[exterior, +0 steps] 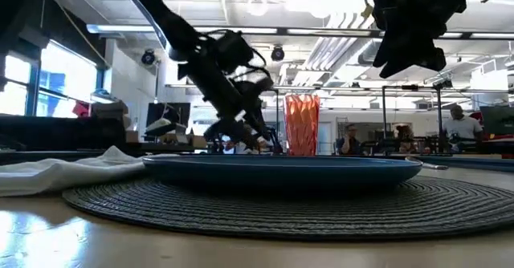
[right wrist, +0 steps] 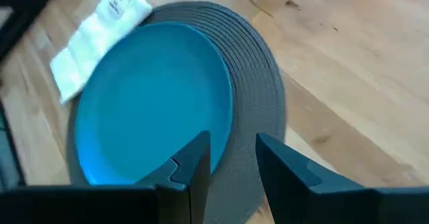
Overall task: Set table place
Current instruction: Put the silver fork on the white napkin
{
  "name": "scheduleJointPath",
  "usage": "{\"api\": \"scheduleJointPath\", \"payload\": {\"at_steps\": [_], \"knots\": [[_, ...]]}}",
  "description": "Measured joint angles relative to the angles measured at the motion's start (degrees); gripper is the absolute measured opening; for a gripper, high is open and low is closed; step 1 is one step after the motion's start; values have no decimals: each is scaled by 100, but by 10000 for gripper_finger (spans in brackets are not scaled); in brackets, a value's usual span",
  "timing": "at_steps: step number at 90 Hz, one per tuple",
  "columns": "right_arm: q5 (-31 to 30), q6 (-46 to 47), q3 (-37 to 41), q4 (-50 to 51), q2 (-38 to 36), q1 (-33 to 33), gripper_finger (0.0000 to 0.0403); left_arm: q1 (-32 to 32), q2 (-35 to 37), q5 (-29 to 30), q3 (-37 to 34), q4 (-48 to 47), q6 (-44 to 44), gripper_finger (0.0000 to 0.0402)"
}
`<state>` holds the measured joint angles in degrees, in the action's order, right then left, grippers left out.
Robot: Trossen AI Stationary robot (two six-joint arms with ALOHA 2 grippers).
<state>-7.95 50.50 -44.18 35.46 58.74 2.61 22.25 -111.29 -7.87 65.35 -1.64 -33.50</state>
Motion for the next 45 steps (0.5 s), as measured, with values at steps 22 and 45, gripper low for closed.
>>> {"api": "scheduleJointPath", "payload": {"at_steps": [22, 45], "knots": [[100, 644, 0, -94, -2, 2, 106, -206, -693, 738, 863, -1135, 344, 149], [228, 672, 0, -256, 0, 4, 106, -322, -833, 1105, 1271, -2078, 782, 48]]}}
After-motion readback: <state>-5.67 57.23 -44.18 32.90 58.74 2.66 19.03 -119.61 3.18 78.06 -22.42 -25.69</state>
